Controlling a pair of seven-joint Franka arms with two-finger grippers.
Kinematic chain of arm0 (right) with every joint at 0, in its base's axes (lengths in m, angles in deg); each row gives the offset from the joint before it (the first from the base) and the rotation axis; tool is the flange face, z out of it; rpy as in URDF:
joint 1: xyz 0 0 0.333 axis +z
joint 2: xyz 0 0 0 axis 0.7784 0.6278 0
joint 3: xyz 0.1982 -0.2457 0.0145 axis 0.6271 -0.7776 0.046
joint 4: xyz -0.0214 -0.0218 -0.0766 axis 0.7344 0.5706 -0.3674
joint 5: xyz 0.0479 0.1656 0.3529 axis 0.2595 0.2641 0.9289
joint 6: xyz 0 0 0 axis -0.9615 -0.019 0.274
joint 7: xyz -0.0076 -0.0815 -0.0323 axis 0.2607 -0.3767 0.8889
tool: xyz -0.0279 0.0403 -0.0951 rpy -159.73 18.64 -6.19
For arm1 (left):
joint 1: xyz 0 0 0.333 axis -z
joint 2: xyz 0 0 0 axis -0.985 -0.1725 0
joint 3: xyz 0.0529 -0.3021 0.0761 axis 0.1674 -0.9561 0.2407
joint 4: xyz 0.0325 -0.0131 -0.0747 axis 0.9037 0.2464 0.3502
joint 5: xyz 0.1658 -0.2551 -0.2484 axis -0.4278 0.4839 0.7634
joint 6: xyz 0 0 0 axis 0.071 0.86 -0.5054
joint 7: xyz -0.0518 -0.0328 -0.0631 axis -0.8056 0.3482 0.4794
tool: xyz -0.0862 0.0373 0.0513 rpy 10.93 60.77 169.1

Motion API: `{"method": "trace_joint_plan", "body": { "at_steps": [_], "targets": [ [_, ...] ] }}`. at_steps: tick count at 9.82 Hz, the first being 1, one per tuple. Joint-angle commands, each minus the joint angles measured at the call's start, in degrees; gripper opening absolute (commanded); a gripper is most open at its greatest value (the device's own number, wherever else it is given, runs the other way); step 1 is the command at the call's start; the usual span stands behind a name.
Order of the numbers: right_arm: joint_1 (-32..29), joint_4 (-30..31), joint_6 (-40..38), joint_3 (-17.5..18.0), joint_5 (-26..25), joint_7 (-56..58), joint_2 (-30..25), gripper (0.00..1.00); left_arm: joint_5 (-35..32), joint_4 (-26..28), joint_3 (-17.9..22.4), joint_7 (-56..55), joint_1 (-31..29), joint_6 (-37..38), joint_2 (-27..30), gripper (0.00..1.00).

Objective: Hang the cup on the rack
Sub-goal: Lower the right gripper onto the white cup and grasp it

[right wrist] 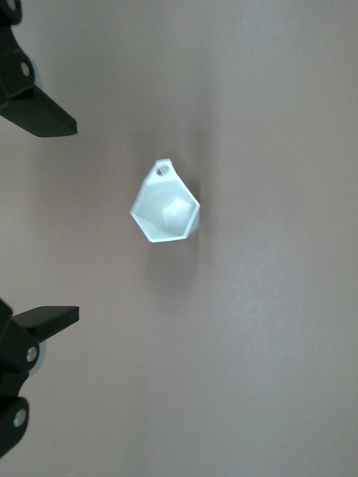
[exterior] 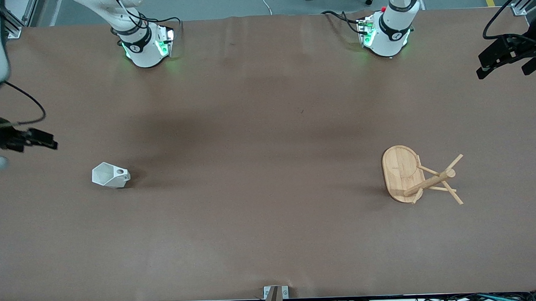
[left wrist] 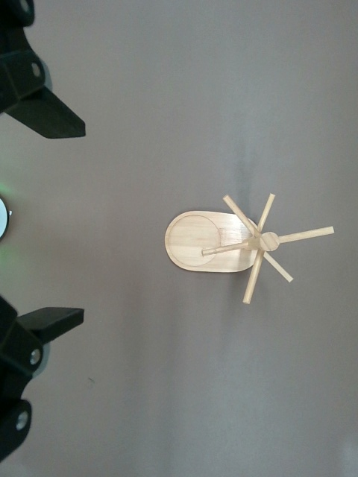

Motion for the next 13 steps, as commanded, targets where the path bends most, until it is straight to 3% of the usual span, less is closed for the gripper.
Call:
{"method": "trace_joint_plan", "body": {
  "at_steps": [1, 7, 9, 13],
  "targets": [
    [-1.1, 7.9, 11.9, 0.3, 0.9, 2.9, 2.8, 1.0, 0.5, 0.1, 0.0, 2.0, -0.1, 0.2, -1.0, 1.0],
    [-1.0, 14.0, 30.3, 0.5, 0.9, 6.3, 13.3, 0.99, 0.1, 0.4, -0.3, 3.7, 0.3, 0.2, -2.5, 1.0],
    [-0.9, 14.5, 32.0, 0.6, 0.9, 6.3, 14.6, 0.81, 0.0, 0.5, -0.3, 3.6, 0.2, 0.2, -2.5, 1.0],
    [-1.0, 14.1, 32.5, 0.7, 2.4, 5.9, 15.9, 0.18, 0.2, 0.6, -0.3, 3.6, 0.3, 0.2, -2.6, 1.0]
  ]
}}
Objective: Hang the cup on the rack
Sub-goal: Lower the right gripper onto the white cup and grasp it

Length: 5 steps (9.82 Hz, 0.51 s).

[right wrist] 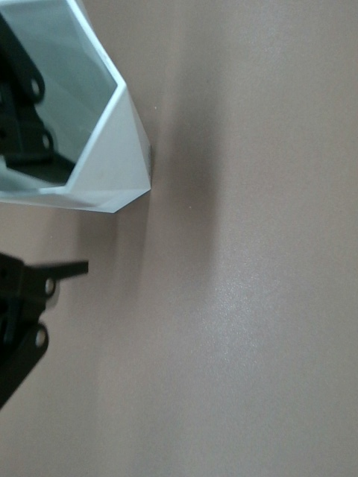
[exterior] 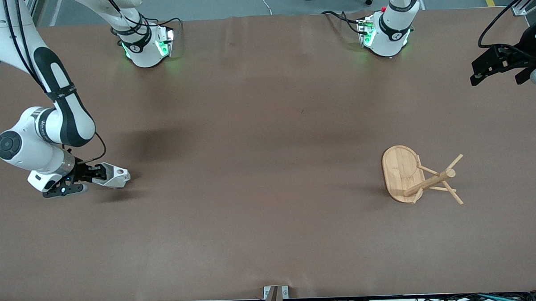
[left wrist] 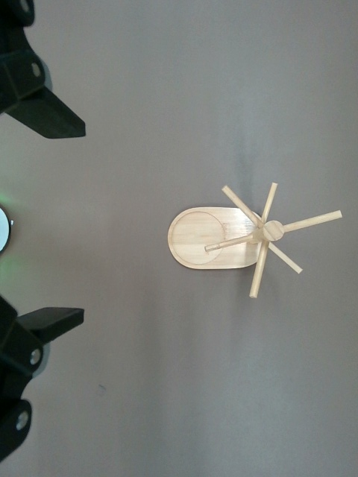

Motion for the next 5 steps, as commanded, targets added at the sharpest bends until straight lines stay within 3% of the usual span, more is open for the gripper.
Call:
{"method": "trace_joint_plan", "body": {
  "at_steps": [1, 3, 5],
  "targets": [
    [-0.1, 0.3, 0.3, 0.3, 3.6, 0.5, 0.0, 0.05, 0.3, 0.7, -0.1, 0.5, 0.0, 0.2, -0.7, 1.0],
    [0.2, -1.7, -3.9, 0.3, 3.9, 0.6, 0.0, 0.01, 0.2, 0.7, -0.1, 0.5, 0.0, 0.2, -0.9, 1.0],
    [0.5, -10.3, -19.2, 0.5, 6.1, 1.0, -0.3, 0.01, 0.1, 0.7, -0.2, 0.8, 0.1, 0.2, -1.2, 1.0]
  ]
}}
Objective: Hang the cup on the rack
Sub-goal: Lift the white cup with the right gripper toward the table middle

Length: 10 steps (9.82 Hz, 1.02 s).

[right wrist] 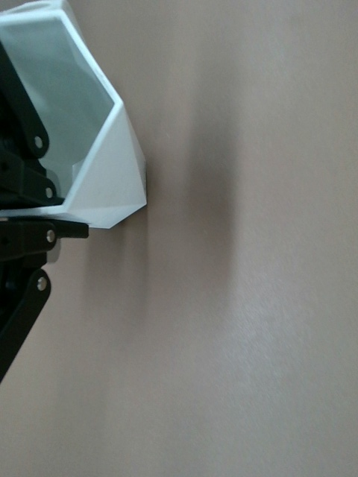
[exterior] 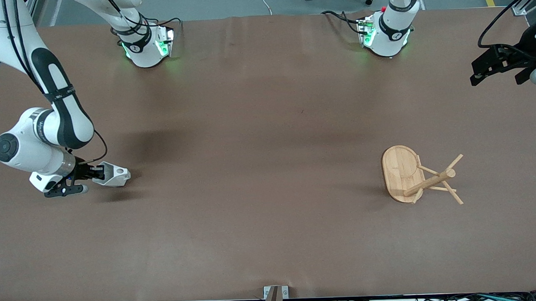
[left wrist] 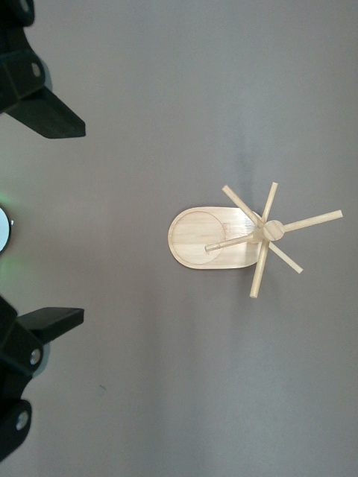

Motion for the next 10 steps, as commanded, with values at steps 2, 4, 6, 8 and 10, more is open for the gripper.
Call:
{"method": "trace_joint_plan", "body": {
  "at_steps": [2, 4, 6, 8, 10],
  "targets": [
    [0.4, -11.2, -19.2, 3.3, 9.9, 1.3, -1.2, 0.01, 0.2, 0.7, -0.1, 2.4, -0.1, 0.2, -0.9, 1.0],
    [1.7, -11.7, -27.7, 6.3, 26.9, 1.0, -2.7, 0.01, 0.3, 0.7, -0.1, 3.1, -0.2, 0.2, -0.9, 1.0],
    [6.9, -11.4, -27.5, 9.4, 37.2, -1.2, -2.7, 0.01, 0.4, 0.7, -0.1, 4.3, -0.1, 0.2, -0.9, 1.0],
    [12.0, -11.0, -24.0, 12.8, 44.9, -6.7, -2.9, 0.01, 0.6, 0.7, -0.1, 10.1, -0.1, 0.8, -0.6, 1.0],
    [11.8, -10.5, -18.4, 21.0, 49.6, -11.1, -3.4, 0.01, 2.9, 1.2, -0.9, 17.2, -0.1, 0.9, -0.6, 1.0]
  ]
}}
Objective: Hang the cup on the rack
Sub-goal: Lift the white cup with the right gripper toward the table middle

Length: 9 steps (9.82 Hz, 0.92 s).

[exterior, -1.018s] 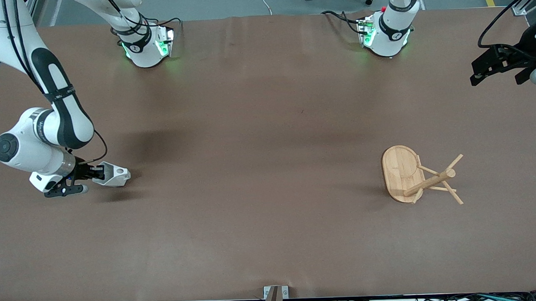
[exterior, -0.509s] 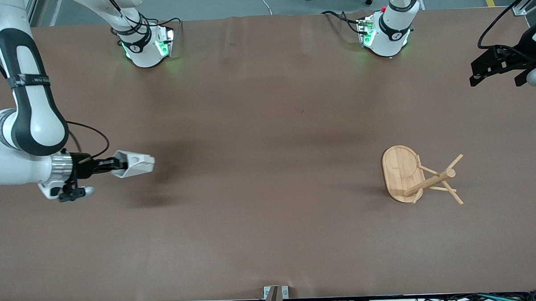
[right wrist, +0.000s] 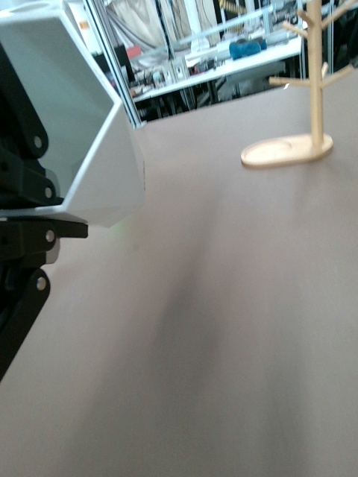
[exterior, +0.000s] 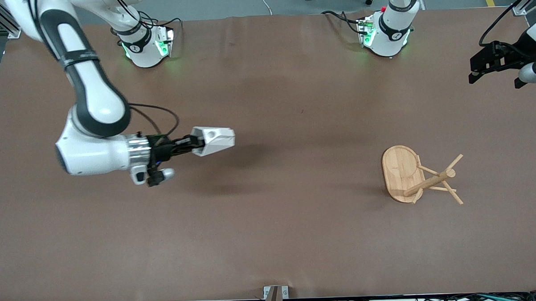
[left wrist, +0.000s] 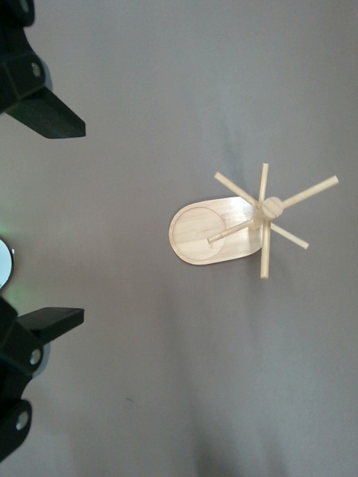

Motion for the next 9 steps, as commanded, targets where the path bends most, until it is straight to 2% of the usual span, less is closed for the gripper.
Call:
{"method": "trace_joint_plan", "body": {
  "at_steps": [1, 3, 5, 6, 9],
  "targets": [
    [-1.1, 1.7, 8.7, 8.7, 4.6, -7.0, -1.8, 0.01, 2.8, 1.3, -0.6, 9.1, -0.1, 0.7, -0.2, 1.0],
    [-0.9, 1.7, 16.7, 15.2, 4.9, -10.6, -1.5, 0.01, 4.6, 1.7, -3.1, 16.2, 0.0, 1.9, -0.4, 1.0],
    [0.2, 1.7, 16.6, 16.3, 5.0, -14.9, -1.5, 0.01, 9.1, 4.0, -4.6, 23.6, 0.0, 4.9, -0.5, 1.0],
    [2.1, 1.7, 16.9, 16.1, 5.0, -15.9, -1.6, 0.01, 9.3, 4.2, -6.2, 26.5, 0.0, 6.6, -0.6, 1.0],
    [2.7, 1.7, 17.9, 16.2, 5.3, -16.2, -1.5, 0.01, 14.8, 8.0, -11.1, 28.0, 0.1, 6.4, -0.9, 0.99]
  ]
}}
